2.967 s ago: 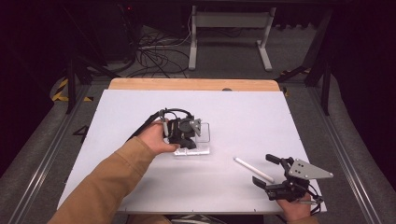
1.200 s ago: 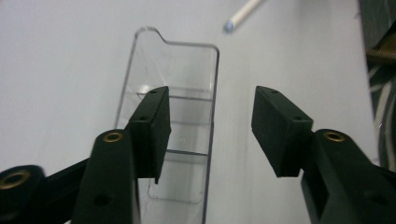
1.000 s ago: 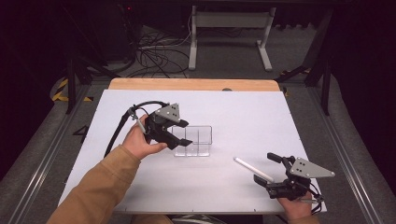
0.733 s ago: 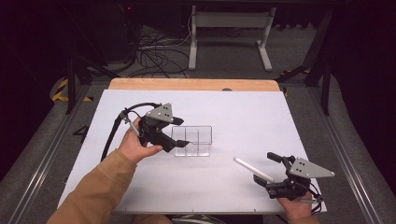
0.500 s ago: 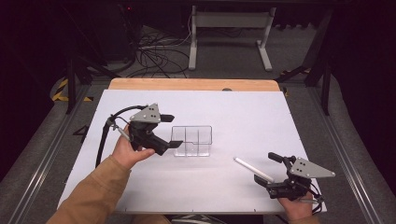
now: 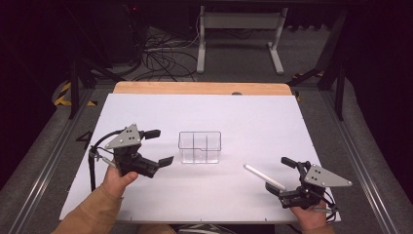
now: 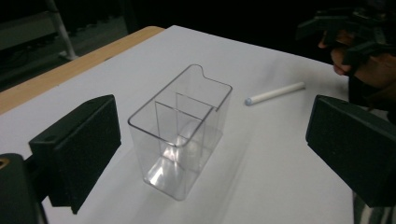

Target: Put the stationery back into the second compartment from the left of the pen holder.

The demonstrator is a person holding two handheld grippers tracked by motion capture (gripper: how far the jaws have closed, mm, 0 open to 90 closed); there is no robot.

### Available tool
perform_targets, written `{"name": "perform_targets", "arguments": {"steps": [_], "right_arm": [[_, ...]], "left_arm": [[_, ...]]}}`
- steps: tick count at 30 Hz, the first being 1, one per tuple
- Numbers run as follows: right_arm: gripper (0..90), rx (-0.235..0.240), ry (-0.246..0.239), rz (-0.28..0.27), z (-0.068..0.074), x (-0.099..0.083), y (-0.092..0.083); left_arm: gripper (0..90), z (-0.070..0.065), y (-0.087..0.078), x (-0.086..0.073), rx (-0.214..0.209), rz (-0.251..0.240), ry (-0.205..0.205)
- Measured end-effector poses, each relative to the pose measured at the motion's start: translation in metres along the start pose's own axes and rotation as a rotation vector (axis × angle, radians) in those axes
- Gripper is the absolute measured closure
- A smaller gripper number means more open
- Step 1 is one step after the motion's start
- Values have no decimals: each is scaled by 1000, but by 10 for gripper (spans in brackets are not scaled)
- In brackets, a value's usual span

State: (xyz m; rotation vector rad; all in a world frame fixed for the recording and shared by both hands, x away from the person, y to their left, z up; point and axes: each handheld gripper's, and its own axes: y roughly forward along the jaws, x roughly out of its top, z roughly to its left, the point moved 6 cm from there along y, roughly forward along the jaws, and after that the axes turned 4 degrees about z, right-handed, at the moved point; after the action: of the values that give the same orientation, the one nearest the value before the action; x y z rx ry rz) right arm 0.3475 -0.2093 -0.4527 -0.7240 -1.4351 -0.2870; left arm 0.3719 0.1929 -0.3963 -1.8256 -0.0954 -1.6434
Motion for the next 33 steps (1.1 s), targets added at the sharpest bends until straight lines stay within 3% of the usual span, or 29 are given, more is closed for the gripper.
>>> {"name": "perform_targets", "arguments": {"steps": [2,6,10,13,16,19,23,26,33], "right_arm": [[6,-1,3,2,0,0,0],[0,3,5,11,-1,1,1],[0,6,7,21,0,1,1],[0,-14,4,29,-1,1,0],[0,-28,7,34,-3,0,0],[0,-99,53,-2,-7,3,1],[0,-181,67,40,-9,2,4],[0,-173,33,61,-5,1,5],[72,-180,17,114,-5,4,6]], "left_arm": [[38,-1,-5,-8,17,-9,-8],[8,-1,-14,-26,-2,-57,-1],[13,0,-19,-42,10,-100,-29],[12,0,-22,-45,61,-93,-3],[20,-1,-24,-51,104,-85,-25],[26,1,-23,-60,113,-65,-47],[27,0,-24,-62,119,-61,-38],[28,0,-24,-63,111,-55,-38],[29,2,-26,-65,115,-59,-49]]}}
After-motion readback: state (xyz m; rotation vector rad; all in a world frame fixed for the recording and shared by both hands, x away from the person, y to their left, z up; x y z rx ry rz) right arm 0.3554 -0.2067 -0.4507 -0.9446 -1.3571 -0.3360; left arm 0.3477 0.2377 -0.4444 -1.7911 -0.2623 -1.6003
